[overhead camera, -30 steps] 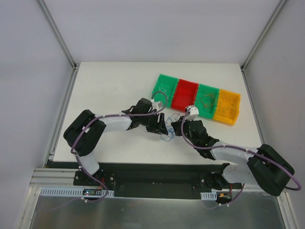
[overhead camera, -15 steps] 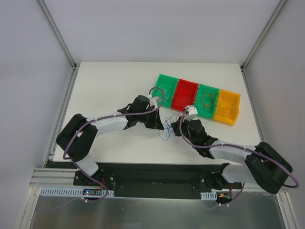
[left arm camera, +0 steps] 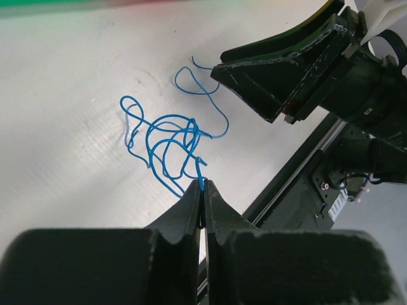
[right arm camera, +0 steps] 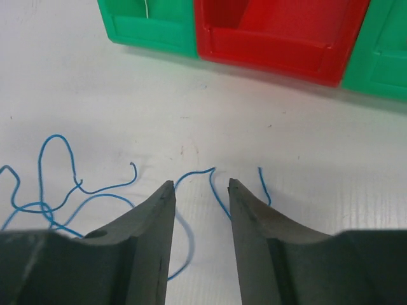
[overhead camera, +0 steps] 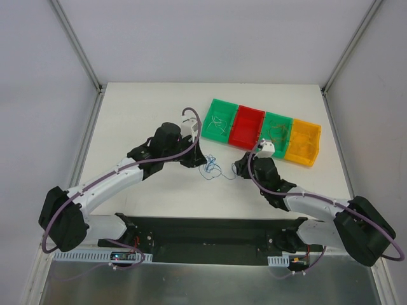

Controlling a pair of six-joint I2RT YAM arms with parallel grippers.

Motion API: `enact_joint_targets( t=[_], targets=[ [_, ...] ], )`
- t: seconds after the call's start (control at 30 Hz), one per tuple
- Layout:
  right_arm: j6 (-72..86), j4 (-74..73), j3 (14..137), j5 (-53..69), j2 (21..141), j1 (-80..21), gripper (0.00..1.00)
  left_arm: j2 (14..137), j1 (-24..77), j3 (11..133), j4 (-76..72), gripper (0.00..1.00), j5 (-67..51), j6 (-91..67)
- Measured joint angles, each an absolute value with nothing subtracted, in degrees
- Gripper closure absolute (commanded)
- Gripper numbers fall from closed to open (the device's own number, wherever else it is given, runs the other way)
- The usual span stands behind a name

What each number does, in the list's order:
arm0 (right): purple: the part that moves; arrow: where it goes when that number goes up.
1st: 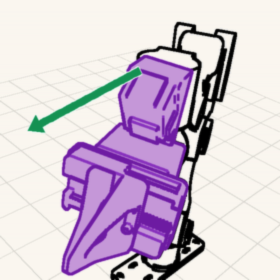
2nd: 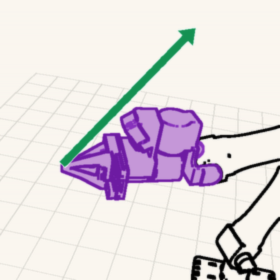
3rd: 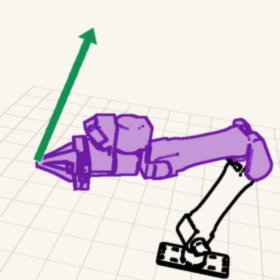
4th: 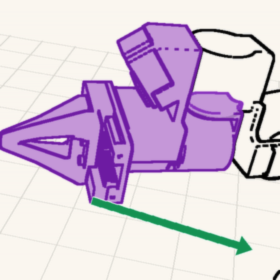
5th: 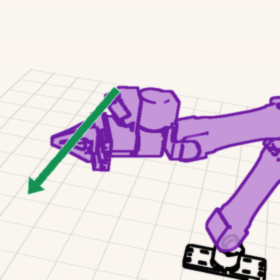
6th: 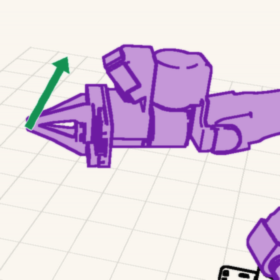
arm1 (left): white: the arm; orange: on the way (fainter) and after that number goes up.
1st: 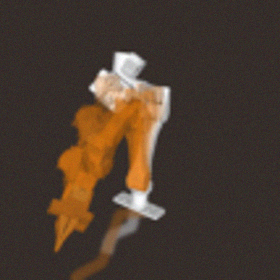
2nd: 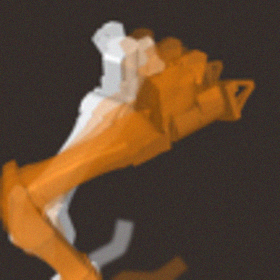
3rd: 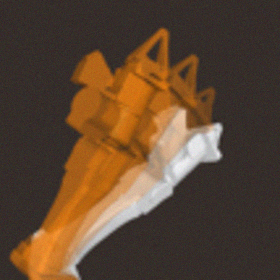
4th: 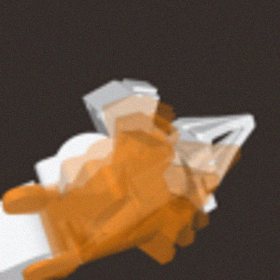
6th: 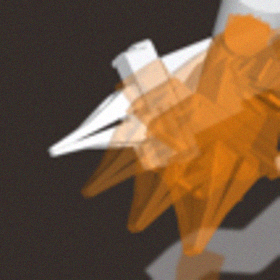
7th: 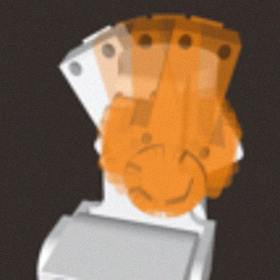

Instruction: Untangle the cables

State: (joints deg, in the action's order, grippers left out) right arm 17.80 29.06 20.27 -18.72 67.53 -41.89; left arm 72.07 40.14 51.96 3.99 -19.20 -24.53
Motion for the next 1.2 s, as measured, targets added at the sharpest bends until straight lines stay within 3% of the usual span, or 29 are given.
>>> enact_joint_targets(
  t=[0.07, 0.23, 0.4, 0.53, 0.77, 0.83, 1.03, 1.07, 1.2],
  targets=[
    [17.9, 28.0, 20.3, -18.8, 66.4, -41.8, 0.35, 70.3, 40.1, 52.1, 6.0, 1.0, -18.0, -23.2],
    [13.9, 26.5, 20.9, -13.4, 64.1, -42.2, 0.25, 66.0, 40.1, 52.4, 8.6, 1.0, -16.1, -20.4],
    [9.9, 26.8, 26.0, -2.7, 65.1, -43.7, 0.26, 64.8, 40.1, 52.9, 9.5, 1.0, -15.9, -19.1],
    [5.5, 30.6, 31.1, 8.1, 71.7, -45.3, 0.36, 65.3, 40.1, 53.4, 10.1, 1.0, -16.5, -18.8],
    [2.8, 31.6, 30.3, 11.8, 74.9, -45.9, 0.39, 65.8, 40.1, 54.5, 10.2, 1.0, -16.7, -18.6],
    [2.6, 32.3, 28.6, 11.4, 74.4, -45.9, 0.46, 66.3, 40.1, 54.9, 10.2, 1.0, -16.8, -18.6],
    [2.6, 32.5, 27.5, 6.7, 74.0, -45.9, 0.95, 67.5, 40.1, 55.3, 10.4, 1.0, -17.8, -19.1],
    [2.8, 33.1, 27.5, 6.4, 74.2, -45.9, 1.0, 67.6, 40.1, 55.4, 10.5, 1.0, -17.9, -19.2],
    [4.1, 35.4, 27.5, 4.3, 75.7, -45.9, 1.0, 67.7, 39.7, 56.6, 11.7, 1.0, -17.8, -19.9]
  ],
)
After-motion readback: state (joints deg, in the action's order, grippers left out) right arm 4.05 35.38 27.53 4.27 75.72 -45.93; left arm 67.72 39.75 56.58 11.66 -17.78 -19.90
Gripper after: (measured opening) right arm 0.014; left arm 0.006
